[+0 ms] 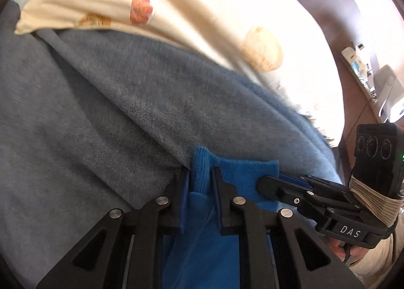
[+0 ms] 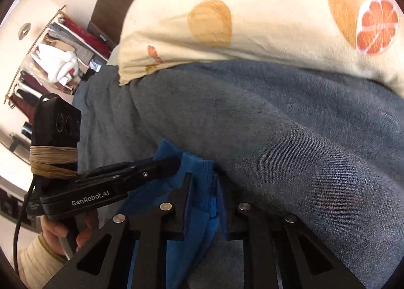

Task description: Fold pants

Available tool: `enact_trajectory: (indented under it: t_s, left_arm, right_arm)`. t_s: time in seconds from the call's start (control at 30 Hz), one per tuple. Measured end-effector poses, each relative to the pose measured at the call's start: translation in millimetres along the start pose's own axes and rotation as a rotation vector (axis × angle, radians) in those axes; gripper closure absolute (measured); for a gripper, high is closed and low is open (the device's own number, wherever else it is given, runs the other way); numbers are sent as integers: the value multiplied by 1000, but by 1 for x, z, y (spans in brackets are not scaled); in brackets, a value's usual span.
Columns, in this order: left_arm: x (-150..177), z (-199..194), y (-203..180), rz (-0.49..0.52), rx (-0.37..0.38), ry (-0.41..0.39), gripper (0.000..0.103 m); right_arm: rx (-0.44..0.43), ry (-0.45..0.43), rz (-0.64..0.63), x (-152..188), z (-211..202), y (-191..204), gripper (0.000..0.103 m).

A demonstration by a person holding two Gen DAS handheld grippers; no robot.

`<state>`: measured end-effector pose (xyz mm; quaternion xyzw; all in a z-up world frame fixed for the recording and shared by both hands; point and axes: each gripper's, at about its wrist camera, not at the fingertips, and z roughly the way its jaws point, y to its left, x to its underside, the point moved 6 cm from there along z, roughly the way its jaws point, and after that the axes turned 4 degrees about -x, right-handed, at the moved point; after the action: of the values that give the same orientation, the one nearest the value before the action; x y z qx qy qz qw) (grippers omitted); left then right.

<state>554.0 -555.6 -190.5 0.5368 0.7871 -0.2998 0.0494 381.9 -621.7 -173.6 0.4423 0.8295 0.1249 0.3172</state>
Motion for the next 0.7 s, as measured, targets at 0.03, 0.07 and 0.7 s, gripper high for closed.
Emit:
enact_trajectory:
  t_s: [0.03, 0.07, 0.7]
  left_arm:
    - [0, -7, -3, 7, 4, -11, 87]
    - [1, -13, -5, 15, 5, -17, 87]
    - [83, -156, -10, 29, -81, -181, 89]
  right_arm:
    - [0, -5, -13, 0, -5, 4, 85]
    - [1, -12, -30, -1, -10, 8, 86]
    - [-55, -70, -399, 55, -88, 144, 87]
